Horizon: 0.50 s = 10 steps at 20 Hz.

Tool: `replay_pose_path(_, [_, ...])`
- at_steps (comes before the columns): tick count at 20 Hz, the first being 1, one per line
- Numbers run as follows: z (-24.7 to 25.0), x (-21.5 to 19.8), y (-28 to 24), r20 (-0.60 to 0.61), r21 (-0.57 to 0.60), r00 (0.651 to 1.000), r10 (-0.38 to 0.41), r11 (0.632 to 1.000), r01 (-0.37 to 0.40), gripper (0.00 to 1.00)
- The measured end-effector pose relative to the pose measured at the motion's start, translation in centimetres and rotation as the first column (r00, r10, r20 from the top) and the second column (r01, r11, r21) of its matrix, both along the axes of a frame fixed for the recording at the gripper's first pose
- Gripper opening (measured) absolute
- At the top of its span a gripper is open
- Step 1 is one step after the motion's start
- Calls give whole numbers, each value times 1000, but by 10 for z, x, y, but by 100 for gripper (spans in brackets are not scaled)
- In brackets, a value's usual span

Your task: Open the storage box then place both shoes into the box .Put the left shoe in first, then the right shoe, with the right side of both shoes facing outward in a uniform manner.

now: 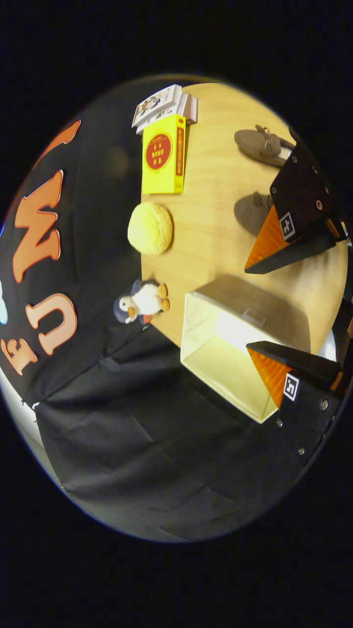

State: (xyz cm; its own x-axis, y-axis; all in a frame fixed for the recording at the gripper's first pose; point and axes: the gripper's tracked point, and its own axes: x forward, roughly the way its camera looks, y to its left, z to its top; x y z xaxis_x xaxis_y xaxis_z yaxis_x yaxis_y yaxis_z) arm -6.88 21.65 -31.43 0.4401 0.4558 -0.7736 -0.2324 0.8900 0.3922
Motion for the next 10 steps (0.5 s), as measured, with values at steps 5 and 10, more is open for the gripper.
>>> replay_pose_path(5, [-45, -30, -60, -51, -136, 999, -18, 991, 11, 83])
replay_pose_path(10, [-75, -45, -95, -76, -192, 996, -50, 981, 35, 83])
